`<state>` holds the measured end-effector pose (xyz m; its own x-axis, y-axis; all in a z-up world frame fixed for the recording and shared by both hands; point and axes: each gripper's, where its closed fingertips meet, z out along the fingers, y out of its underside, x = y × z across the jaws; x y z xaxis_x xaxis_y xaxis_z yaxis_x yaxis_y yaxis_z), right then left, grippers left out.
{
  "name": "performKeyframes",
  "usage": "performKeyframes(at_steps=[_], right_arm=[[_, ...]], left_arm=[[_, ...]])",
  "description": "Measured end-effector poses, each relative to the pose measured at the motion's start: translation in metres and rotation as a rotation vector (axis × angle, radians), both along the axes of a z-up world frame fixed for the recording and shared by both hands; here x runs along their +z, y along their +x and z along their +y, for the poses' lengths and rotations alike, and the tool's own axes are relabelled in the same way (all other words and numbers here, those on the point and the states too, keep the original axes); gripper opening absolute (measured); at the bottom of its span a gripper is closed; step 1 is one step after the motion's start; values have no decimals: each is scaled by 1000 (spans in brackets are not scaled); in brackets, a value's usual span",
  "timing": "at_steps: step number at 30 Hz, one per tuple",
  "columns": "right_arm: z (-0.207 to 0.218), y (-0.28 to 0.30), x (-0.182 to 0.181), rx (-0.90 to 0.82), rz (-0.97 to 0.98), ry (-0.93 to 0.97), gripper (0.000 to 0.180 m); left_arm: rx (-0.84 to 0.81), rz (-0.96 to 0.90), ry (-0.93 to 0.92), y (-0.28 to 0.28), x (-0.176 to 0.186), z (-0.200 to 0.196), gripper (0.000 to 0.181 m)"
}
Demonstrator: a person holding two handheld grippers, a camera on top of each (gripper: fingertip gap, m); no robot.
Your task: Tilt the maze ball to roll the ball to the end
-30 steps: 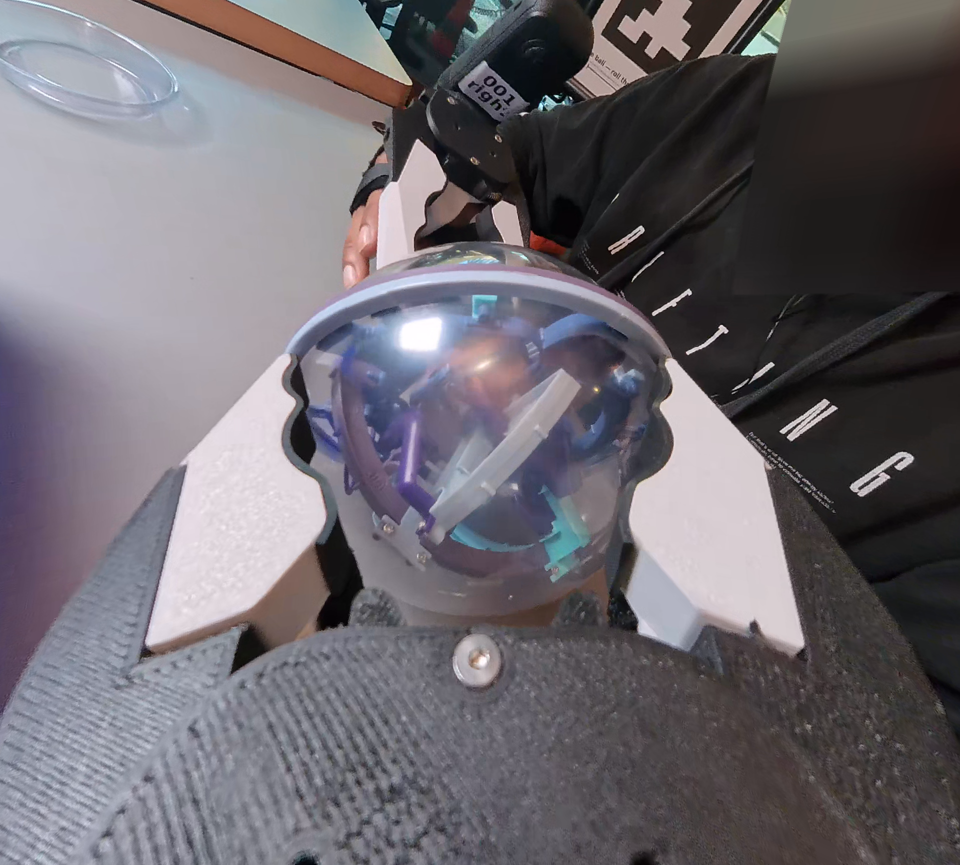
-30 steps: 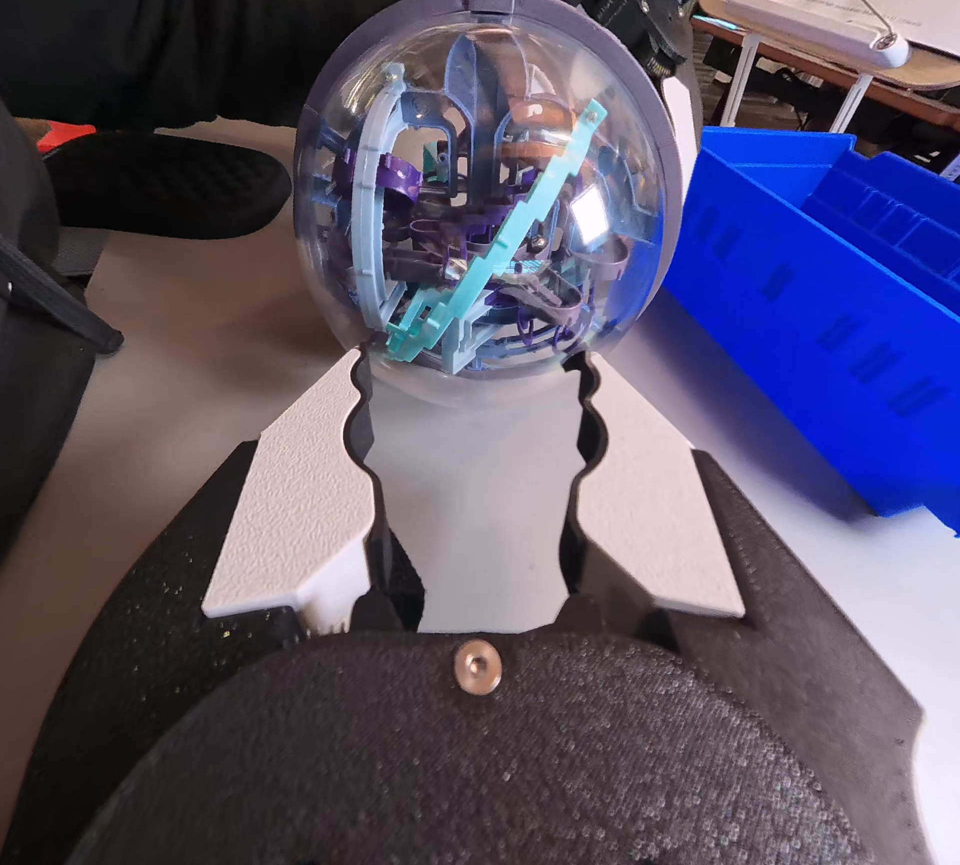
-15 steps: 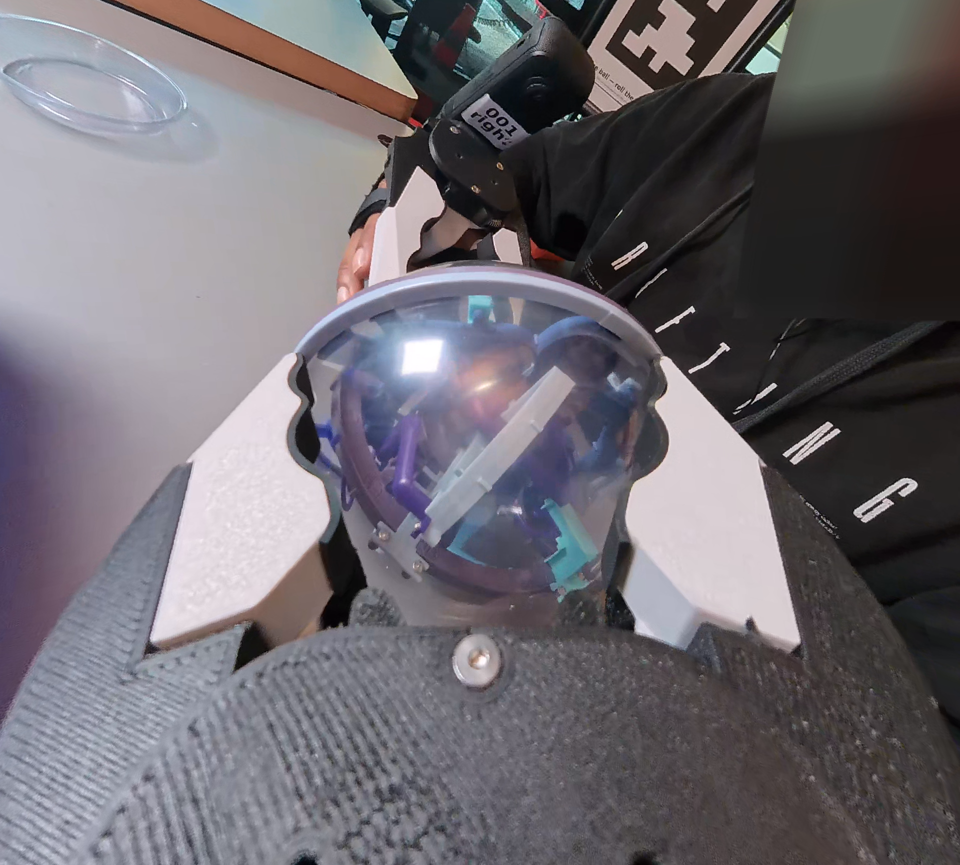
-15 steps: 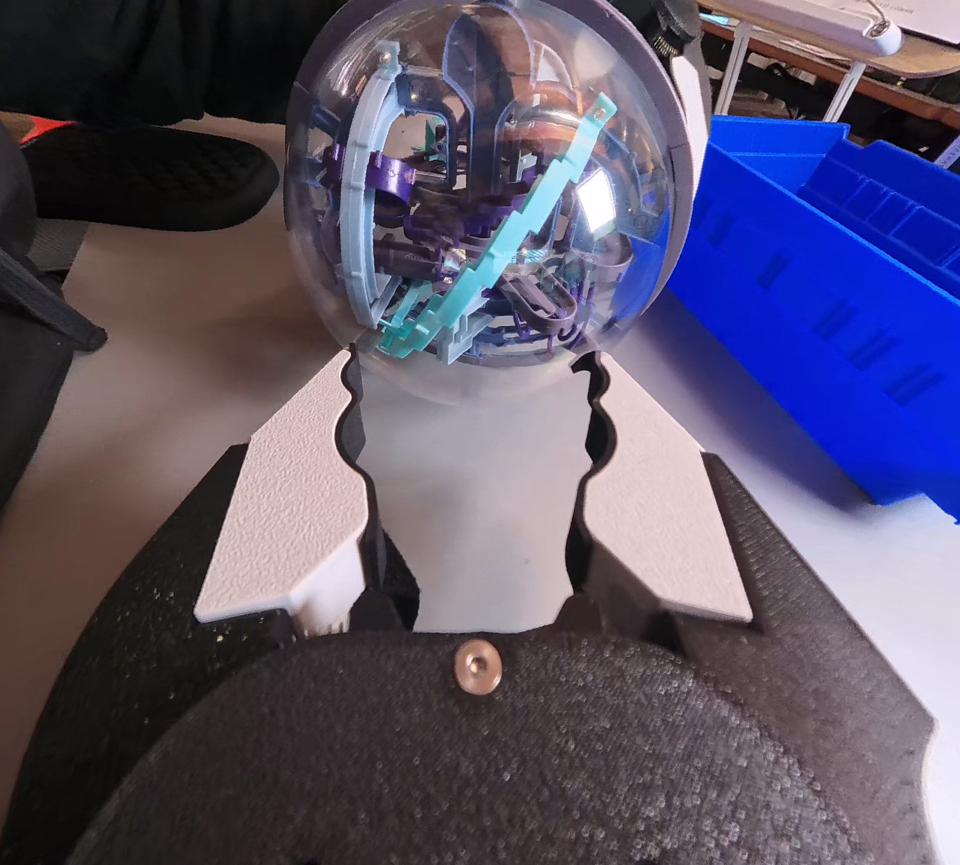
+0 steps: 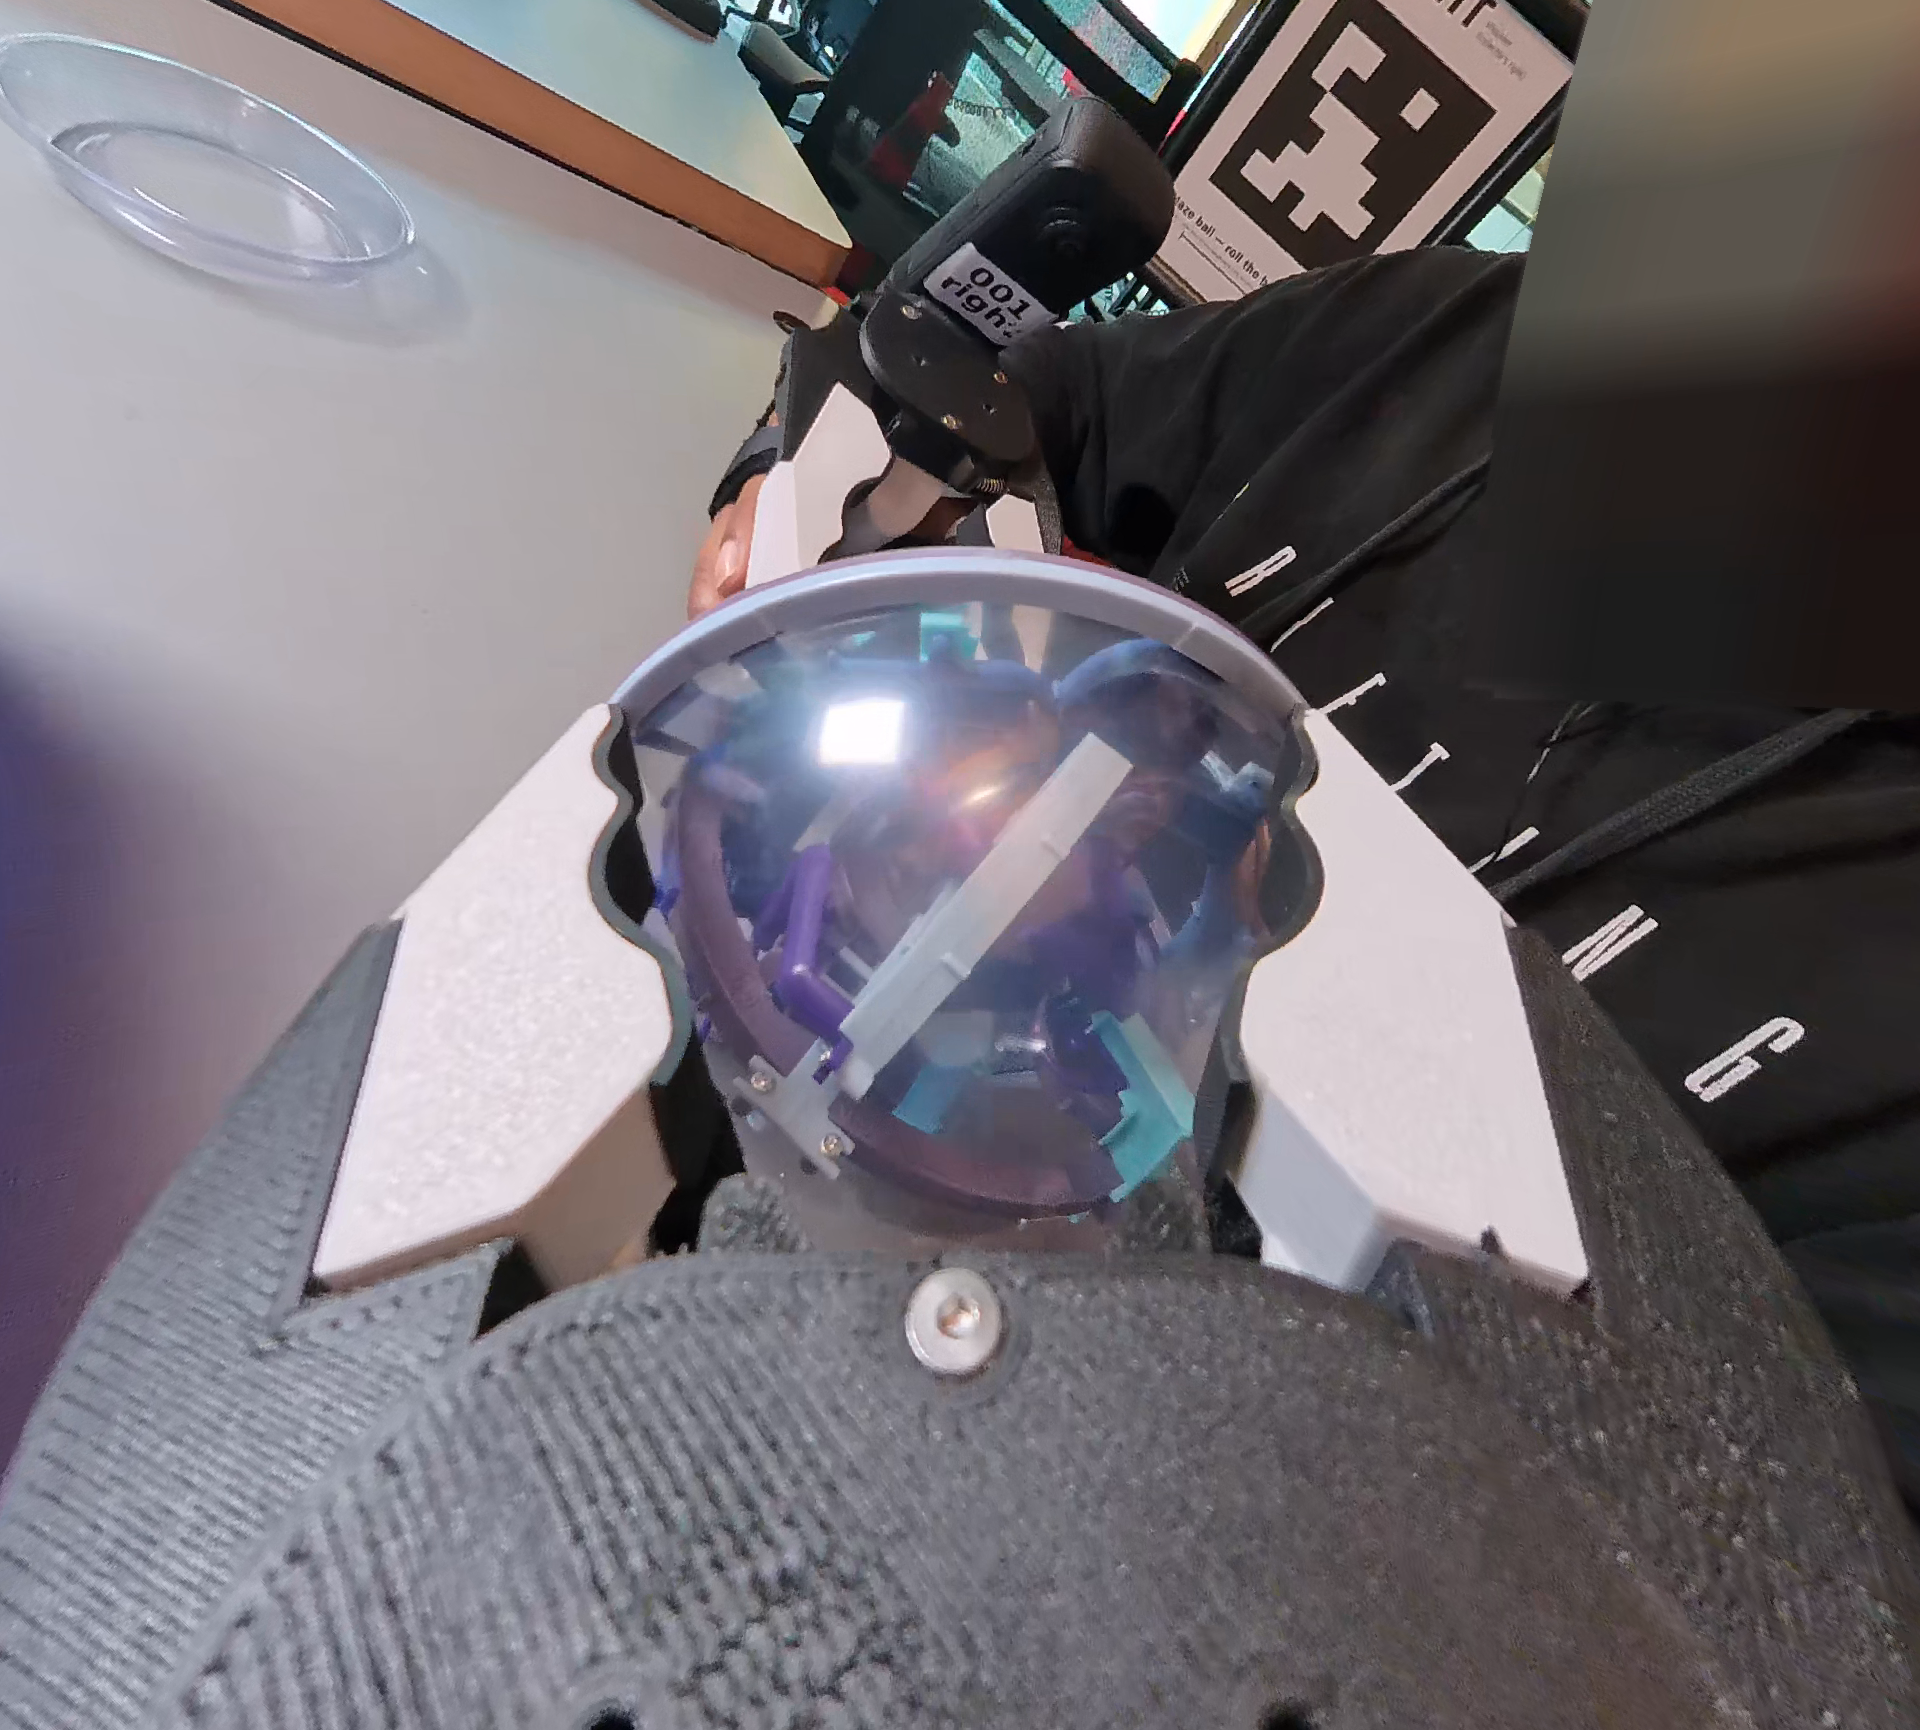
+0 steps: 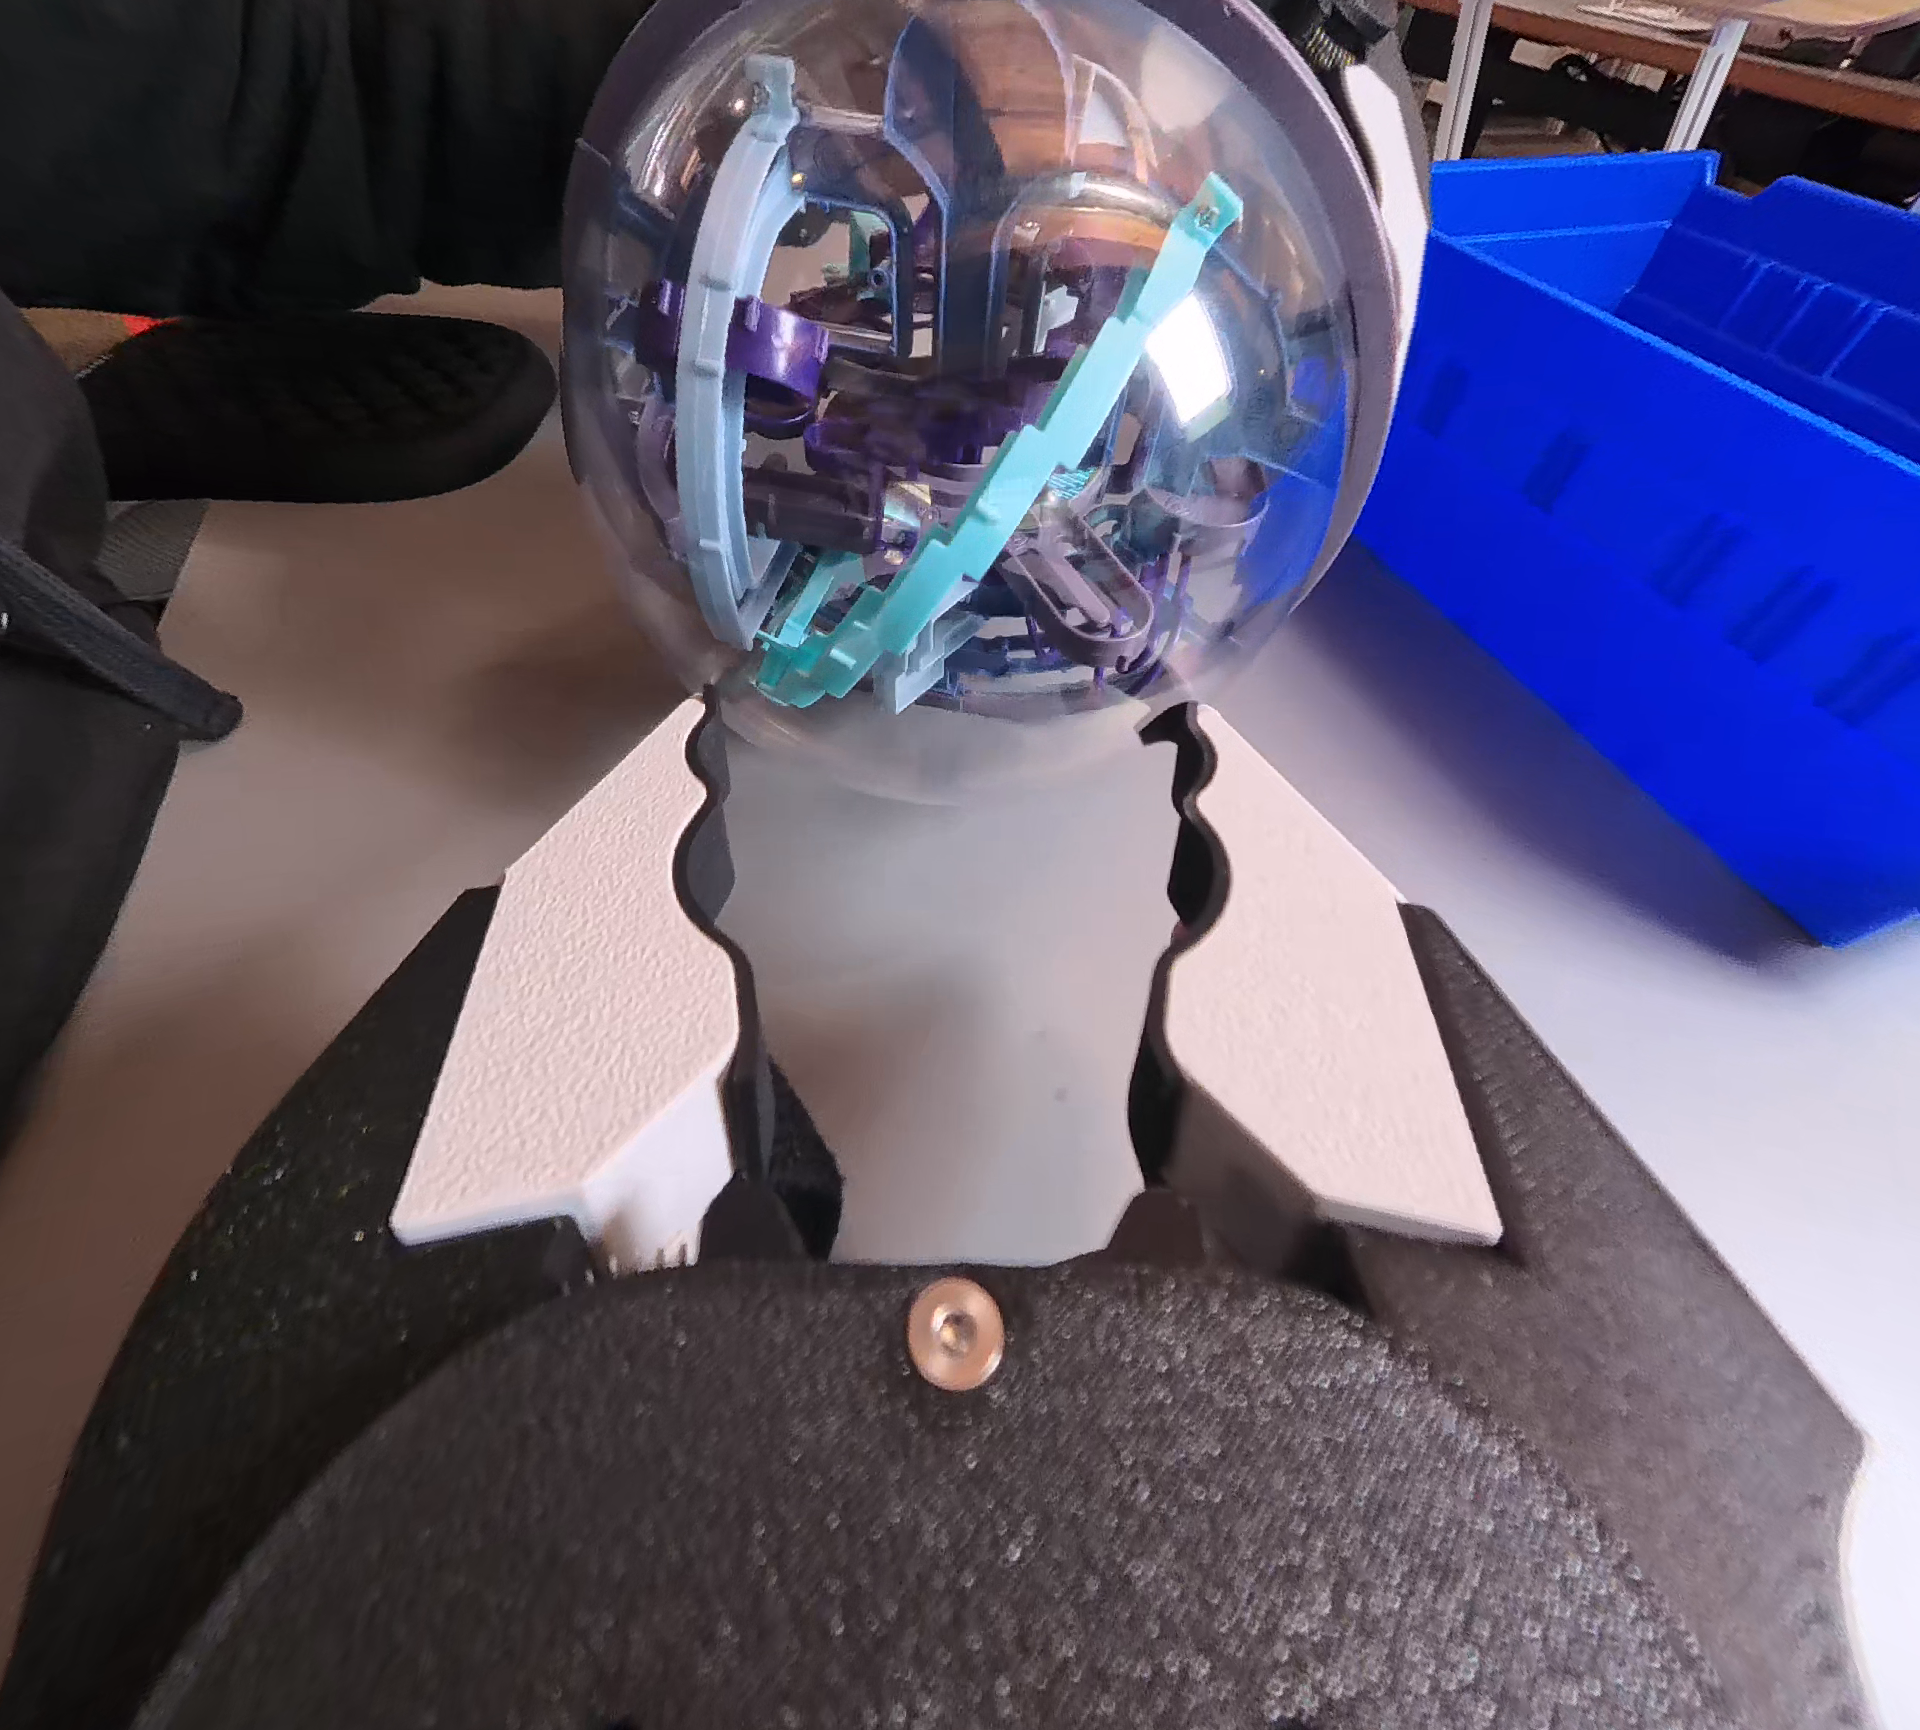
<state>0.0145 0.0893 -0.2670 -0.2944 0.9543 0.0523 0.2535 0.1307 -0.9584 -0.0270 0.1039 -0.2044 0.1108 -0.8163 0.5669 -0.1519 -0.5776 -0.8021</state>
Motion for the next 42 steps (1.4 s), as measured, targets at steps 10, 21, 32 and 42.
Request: performKeyframes(at_steps=[10, 21, 32, 42], right_arm=[[4, 1, -2, -5, -8, -34, 83], [-1, -3, -7, 6, -20, -10, 78], [0, -3, -13, -18, -51, 19, 82], [-3, -2, -14, -5, -51, 41, 81]], left_arm=[[84, 52, 35, -4, 2, 8, 118], [410, 381, 217, -30, -7, -26, 134], [436, 477, 370, -10, -10, -33, 139], [433, 466, 503, -4, -9, -39, 139]])
